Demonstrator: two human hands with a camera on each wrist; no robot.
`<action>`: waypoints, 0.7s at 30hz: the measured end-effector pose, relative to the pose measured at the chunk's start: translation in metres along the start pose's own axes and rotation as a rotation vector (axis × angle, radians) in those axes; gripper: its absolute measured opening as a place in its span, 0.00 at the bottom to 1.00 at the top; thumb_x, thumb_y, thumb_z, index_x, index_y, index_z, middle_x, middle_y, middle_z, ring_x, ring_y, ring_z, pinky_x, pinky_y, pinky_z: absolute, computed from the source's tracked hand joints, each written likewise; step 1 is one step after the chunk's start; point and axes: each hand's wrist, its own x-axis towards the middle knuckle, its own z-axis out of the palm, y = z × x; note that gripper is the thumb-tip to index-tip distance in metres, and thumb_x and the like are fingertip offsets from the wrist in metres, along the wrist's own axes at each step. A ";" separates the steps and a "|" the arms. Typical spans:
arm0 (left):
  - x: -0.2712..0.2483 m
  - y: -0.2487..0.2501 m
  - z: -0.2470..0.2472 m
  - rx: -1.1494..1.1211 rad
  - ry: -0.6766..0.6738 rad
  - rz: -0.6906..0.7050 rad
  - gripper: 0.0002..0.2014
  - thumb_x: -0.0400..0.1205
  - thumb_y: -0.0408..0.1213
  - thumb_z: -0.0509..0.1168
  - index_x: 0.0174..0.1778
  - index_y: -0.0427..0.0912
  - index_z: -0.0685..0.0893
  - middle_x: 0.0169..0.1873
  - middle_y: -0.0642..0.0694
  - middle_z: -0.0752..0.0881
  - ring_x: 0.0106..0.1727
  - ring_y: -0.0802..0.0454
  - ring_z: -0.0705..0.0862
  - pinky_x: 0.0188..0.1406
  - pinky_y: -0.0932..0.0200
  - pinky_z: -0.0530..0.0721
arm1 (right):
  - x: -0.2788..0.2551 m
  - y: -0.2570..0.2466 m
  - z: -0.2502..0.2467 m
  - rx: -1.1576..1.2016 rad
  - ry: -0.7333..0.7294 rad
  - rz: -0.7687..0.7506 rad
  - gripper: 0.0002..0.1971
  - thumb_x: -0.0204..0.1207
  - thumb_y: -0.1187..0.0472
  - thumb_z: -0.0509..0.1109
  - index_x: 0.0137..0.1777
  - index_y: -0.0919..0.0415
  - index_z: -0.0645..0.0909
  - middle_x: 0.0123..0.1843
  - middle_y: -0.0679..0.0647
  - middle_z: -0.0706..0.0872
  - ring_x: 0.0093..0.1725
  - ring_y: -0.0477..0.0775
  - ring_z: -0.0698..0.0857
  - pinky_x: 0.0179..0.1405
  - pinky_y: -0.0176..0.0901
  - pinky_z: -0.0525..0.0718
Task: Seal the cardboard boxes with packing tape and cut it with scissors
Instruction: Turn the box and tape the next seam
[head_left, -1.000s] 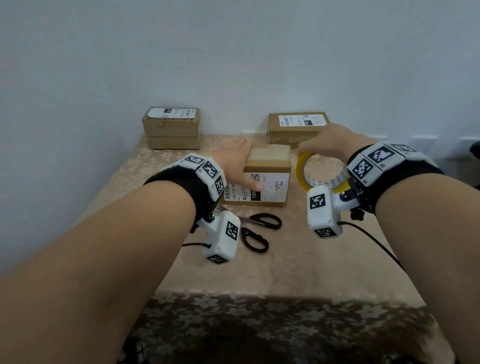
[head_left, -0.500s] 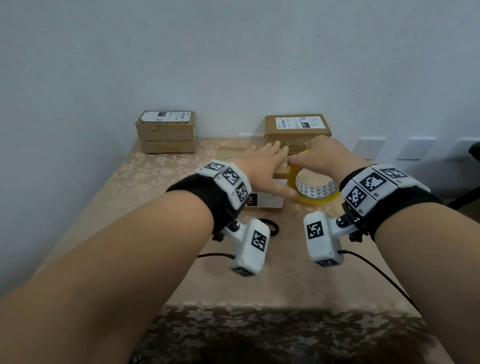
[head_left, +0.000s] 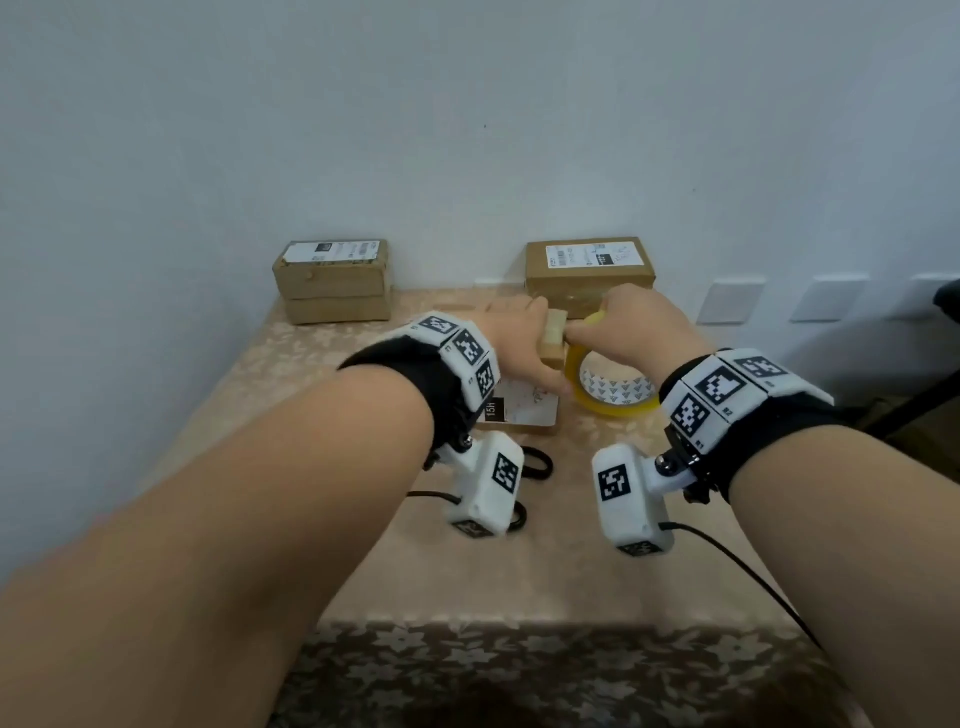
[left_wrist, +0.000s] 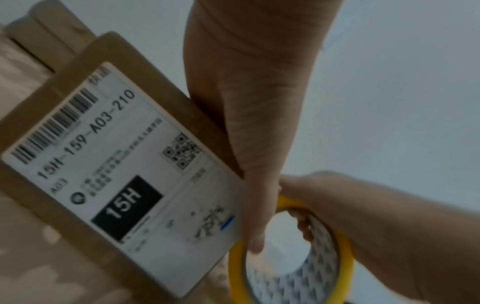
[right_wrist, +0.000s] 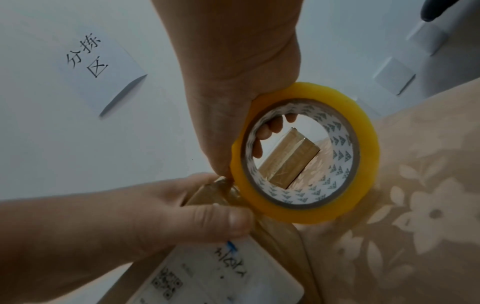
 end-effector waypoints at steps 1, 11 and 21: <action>0.002 0.003 -0.003 -0.014 -0.002 -0.001 0.54 0.65 0.71 0.69 0.78 0.38 0.59 0.74 0.42 0.68 0.73 0.42 0.69 0.72 0.44 0.69 | -0.002 0.000 -0.002 -0.005 0.004 -0.007 0.19 0.72 0.41 0.66 0.33 0.57 0.75 0.34 0.53 0.81 0.37 0.54 0.80 0.31 0.44 0.72; -0.027 -0.031 -0.020 -0.707 0.419 -0.002 0.51 0.63 0.58 0.79 0.75 0.41 0.62 0.65 0.49 0.71 0.65 0.54 0.74 0.65 0.57 0.75 | -0.003 -0.045 -0.081 0.330 0.376 -0.150 0.21 0.71 0.39 0.67 0.51 0.58 0.79 0.48 0.53 0.80 0.47 0.57 0.80 0.45 0.51 0.80; -0.052 -0.078 0.009 -1.024 0.453 -0.023 0.49 0.59 0.56 0.82 0.72 0.44 0.66 0.66 0.49 0.78 0.65 0.56 0.79 0.66 0.50 0.81 | 0.006 -0.120 -0.057 0.506 0.195 -0.253 0.29 0.72 0.36 0.68 0.65 0.56 0.75 0.54 0.49 0.79 0.53 0.52 0.78 0.46 0.42 0.71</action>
